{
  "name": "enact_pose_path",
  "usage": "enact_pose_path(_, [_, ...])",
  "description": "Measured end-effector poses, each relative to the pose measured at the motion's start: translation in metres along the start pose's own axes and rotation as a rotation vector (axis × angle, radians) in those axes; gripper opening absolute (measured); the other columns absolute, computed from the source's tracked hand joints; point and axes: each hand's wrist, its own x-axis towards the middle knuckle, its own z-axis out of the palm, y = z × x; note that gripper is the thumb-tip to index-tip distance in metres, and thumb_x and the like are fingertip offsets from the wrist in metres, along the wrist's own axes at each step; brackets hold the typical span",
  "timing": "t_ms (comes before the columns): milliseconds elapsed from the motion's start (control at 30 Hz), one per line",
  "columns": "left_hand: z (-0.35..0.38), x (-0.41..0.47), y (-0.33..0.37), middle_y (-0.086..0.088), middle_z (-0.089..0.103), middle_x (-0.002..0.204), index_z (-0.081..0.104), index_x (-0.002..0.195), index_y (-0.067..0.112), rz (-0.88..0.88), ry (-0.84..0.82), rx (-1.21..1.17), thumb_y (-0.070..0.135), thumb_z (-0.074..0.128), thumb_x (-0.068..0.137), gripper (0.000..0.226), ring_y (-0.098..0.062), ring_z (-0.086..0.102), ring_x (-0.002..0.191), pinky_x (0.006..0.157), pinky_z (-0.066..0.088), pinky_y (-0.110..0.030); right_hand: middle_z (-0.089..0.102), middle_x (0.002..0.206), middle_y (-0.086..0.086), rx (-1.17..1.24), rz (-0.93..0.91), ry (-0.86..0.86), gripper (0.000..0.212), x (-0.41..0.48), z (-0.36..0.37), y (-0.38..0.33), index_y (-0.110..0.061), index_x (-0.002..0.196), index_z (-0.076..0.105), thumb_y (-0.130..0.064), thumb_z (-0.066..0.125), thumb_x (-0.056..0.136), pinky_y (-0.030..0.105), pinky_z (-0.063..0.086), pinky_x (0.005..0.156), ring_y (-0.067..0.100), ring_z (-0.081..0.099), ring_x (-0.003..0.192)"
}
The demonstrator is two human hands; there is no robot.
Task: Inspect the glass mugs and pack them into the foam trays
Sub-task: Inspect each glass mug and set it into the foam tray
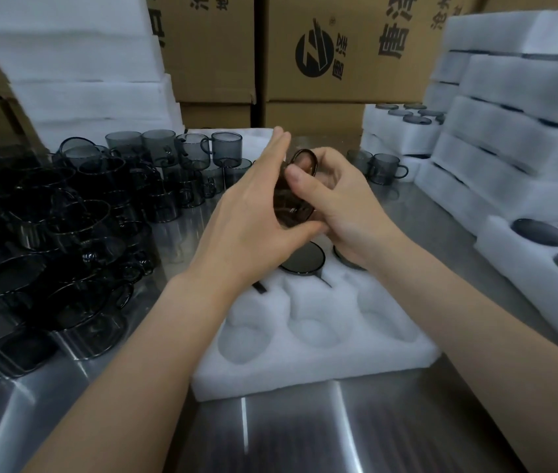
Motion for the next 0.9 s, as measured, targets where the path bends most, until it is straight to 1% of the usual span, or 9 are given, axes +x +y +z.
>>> enact_pose_path(100, [0.002, 0.000, -0.001, 0.007, 0.054, 0.140, 0.029, 0.151, 0.023, -0.058, 0.054, 0.000, 0.036, 0.075, 0.073, 0.091, -0.002, 0.047, 0.121, 0.090, 0.030, 0.002, 0.070, 0.073, -0.002, -0.054, -0.041, -0.010, 0.017, -0.001, 0.003, -0.001, -0.014, 0.088, 0.051, -0.019, 0.068, 0.088, 0.023, 0.052, 0.054, 0.011, 0.068, 0.066])
enact_pose_path(233, [0.002, -0.001, -0.001, 0.001, 0.056, 0.138, 0.032, 0.151, 0.018, -0.007, 0.048, -0.038, 0.023, 0.077, 0.074, 0.089, -0.002, 0.048, 0.118, 0.091, 0.031, 0.004, 0.069, 0.071, -0.002, -0.075, -0.066, 0.043, 0.017, -0.001, 0.002, -0.003, -0.014, 0.085, 0.052, -0.019, 0.067, 0.092, 0.023, 0.052, 0.051, 0.011, 0.067, 0.064])
enact_pose_path(433, [-0.001, -0.003, 0.005, -0.007, 0.053, 0.142, 0.030, 0.151, 0.015, 0.093, -0.001, -0.049, 0.013, 0.075, 0.076, 0.087, -0.015, 0.049, 0.129, 0.105, 0.038, -0.020, 0.067, 0.064, -0.004, -0.103, -0.070, 0.136, 0.022, 0.000, -0.003, -0.004, -0.016, 0.075, 0.056, -0.024, 0.065, 0.095, 0.022, 0.049, 0.049, 0.010, 0.065, 0.059])
enact_pose_path(500, [-0.002, -0.003, 0.004, 0.001, 0.044, 0.149, 0.030, 0.151, 0.014, 0.129, 0.001, -0.027, 0.009, 0.074, 0.076, 0.087, -0.016, 0.041, 0.137, 0.111, 0.033, -0.027, 0.066, 0.066, -0.003, -0.053, -0.035, 0.102, 0.023, 0.000, -0.003, -0.002, -0.016, 0.076, 0.056, -0.024, 0.063, 0.096, 0.024, 0.050, 0.050, 0.010, 0.064, 0.060])
enact_pose_path(567, [-0.002, -0.001, 0.002, 0.016, 0.029, 0.151, 0.028, 0.152, 0.016, 0.161, -0.032, 0.024, 0.006, 0.073, 0.076, 0.089, -0.006, 0.019, 0.147, 0.117, 0.020, -0.017, 0.064, 0.067, -0.003, 0.011, 0.030, 0.056, 0.022, 0.002, -0.003, -0.002, -0.015, 0.075, 0.055, -0.023, 0.061, 0.094, 0.027, 0.051, 0.053, 0.011, 0.063, 0.064])
enact_pose_path(633, [-0.002, 0.001, -0.002, 0.014, 0.028, 0.153, 0.025, 0.152, 0.017, 0.145, -0.055, 0.086, 0.006, 0.071, 0.075, 0.091, -0.003, 0.009, 0.148, 0.111, 0.007, -0.003, 0.057, 0.063, -0.005, 0.039, 0.070, 0.054, 0.020, 0.004, -0.004, -0.004, -0.017, 0.066, 0.056, -0.019, 0.060, 0.086, 0.029, 0.052, 0.055, 0.010, 0.059, 0.065])
enact_pose_path(700, [-0.002, 0.002, -0.006, -0.004, 0.038, 0.150, 0.033, 0.148, 0.010, 0.125, -0.003, 0.130, 0.000, 0.069, 0.074, 0.083, -0.019, 0.022, 0.145, 0.108, 0.009, -0.003, 0.050, 0.058, -0.006, 0.034, 0.077, 0.071, 0.031, 0.007, -0.006, -0.005, -0.021, 0.051, 0.057, -0.014, 0.057, 0.081, 0.036, 0.056, 0.063, 0.011, 0.053, 0.066])
enact_pose_path(767, [-0.004, 0.001, -0.009, -0.009, 0.049, 0.140, 0.047, 0.139, 0.007, 0.110, 0.060, 0.159, -0.010, 0.062, 0.071, 0.071, -0.026, 0.037, 0.134, 0.106, 0.014, -0.003, 0.047, 0.057, -0.005, -0.006, 0.103, 0.057, 0.042, 0.008, -0.007, -0.004, -0.021, 0.046, 0.055, -0.008, 0.053, 0.085, 0.044, 0.057, 0.077, 0.013, 0.052, 0.067])
enact_pose_path(900, [-0.005, 0.002, -0.010, -0.009, 0.053, 0.135, 0.058, 0.126, 0.007, 0.095, 0.091, 0.165, -0.018, 0.056, 0.069, 0.062, -0.025, 0.041, 0.131, 0.106, 0.018, -0.004, 0.052, 0.060, -0.004, -0.131, 0.167, 0.038, 0.042, 0.009, -0.008, -0.002, -0.020, 0.053, 0.058, -0.012, 0.053, 0.094, 0.033, 0.049, 0.066, 0.013, 0.051, 0.061])
